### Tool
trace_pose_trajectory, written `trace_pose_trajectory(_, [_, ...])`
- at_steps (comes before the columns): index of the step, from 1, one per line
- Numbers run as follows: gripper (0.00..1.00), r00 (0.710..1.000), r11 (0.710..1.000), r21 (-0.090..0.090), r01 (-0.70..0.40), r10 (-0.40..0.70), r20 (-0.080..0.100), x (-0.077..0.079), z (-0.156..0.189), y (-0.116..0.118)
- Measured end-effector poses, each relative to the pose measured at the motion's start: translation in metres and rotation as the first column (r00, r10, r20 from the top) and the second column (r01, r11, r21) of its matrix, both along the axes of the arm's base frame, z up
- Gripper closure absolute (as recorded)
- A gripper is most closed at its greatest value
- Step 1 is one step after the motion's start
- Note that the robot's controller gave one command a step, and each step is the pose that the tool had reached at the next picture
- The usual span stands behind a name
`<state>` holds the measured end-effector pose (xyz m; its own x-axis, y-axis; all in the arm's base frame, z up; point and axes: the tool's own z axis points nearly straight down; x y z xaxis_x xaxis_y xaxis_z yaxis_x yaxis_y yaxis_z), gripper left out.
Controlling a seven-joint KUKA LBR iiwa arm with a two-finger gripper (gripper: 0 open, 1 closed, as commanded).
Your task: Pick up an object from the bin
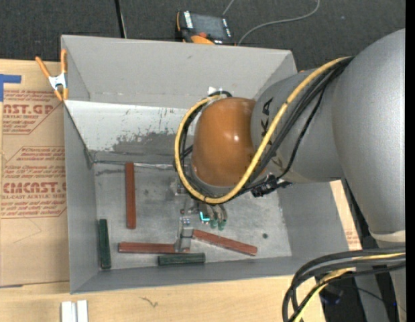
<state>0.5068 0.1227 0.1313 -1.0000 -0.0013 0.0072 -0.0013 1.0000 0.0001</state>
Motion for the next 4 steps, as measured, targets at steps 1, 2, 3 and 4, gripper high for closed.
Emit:
trace_pose_trajectory(1, [0.0, 1.0, 1.0, 0.0, -0.007, 0.007, 0.0, -0.021, -0.065, 0.037])
trace_pose_trajectory(2, [0.0, 1.0, 1.0, 0.004, -0.01, 0.01, 0.009, -0.028, -0.03, 0.084])
trace_pose_trajectory(3, [0.0, 0.995, 0.995, 0.0, 0.098, -0.098, 0.006, -0.025, -0.032, 0.053])
trace_pose_trajectory(4, [0.0, 0.996, 0.996, 0.003, 0.09, -0.09, 0.014, -0.025, -0.061, 0.078])
